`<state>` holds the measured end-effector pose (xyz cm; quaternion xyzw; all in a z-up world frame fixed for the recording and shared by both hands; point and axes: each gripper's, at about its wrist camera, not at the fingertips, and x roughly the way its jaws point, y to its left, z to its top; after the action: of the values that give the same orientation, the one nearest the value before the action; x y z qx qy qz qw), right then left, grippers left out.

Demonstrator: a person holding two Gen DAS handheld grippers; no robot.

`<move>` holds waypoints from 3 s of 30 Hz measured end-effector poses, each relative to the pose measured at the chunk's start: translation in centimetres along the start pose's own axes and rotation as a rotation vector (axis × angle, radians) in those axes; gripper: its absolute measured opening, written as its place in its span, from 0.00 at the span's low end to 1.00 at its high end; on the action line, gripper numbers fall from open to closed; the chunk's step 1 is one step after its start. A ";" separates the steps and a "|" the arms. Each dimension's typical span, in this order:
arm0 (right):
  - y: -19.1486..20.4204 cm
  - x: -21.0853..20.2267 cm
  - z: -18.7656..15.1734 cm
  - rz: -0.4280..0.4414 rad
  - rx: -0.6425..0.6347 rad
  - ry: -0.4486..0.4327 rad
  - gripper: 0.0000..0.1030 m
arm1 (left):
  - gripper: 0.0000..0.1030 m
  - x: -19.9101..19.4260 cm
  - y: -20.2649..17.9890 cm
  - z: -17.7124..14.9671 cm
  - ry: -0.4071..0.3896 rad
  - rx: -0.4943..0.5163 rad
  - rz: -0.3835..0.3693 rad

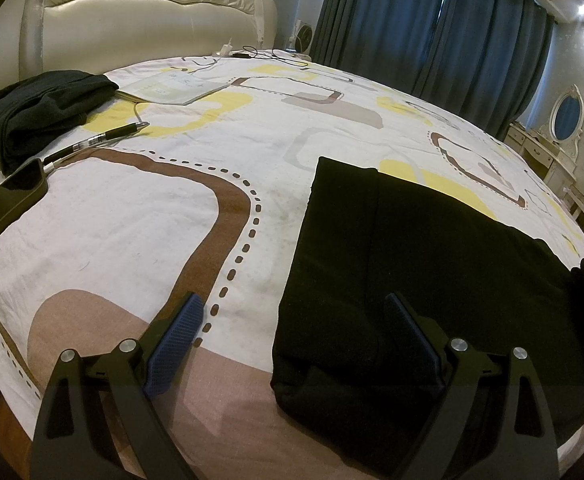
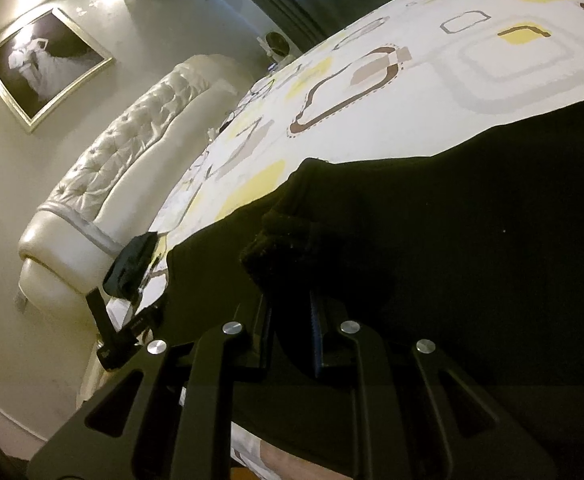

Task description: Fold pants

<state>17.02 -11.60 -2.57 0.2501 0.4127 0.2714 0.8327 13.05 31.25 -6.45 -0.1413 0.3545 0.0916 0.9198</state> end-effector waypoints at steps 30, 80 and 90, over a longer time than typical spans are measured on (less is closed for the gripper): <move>2.7 1.6 -2.6 -0.117 -0.184 0.070 0.26 | 0.89 -0.1 0.1 -0.1 -0.001 -0.001 0.000; 5.4 -0.7 -5.2 -0.004 -0.200 0.148 0.62 | 0.89 -0.3 2.6 2.9 0.250 -0.170 -0.407; 5.8 -0.6 -5.5 0.005 -0.199 0.154 0.69 | 0.89 2.8 1.2 5.4 0.377 -0.055 -0.501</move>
<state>10.75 -6.74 -1.44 0.1455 0.4457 0.3313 0.8188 18.13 34.34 -4.72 -0.2635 0.4703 -0.1560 0.8277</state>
